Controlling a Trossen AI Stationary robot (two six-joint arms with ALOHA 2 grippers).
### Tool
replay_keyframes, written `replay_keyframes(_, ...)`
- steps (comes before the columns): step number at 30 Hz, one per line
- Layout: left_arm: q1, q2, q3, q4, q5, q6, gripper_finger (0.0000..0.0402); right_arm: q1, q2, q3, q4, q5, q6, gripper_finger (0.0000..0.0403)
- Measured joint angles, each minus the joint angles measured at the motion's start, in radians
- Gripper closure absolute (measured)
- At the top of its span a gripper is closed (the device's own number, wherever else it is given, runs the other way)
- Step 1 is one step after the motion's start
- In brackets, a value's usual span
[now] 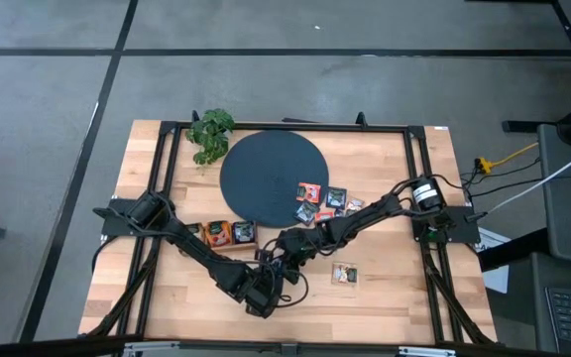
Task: Pick & Place Tea
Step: Put the purple tea bag into the right section of the wooden organizer
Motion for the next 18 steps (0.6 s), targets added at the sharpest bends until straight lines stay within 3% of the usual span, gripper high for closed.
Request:
replay_keyframes(10, -0.009, 0.000, 0.000, -0.024, -0.027, -0.038, 0.0397, 0.003, -0.002, 0.001, -0.013, 0.029, -0.065, 0.0380)
replay_keyframes(18, -0.050, -0.033, -0.007, -0.083, -0.129, -0.100, 0.0396, 0.002, -0.001, 0.001, -0.035, 0.013, -0.094, 0.0383)
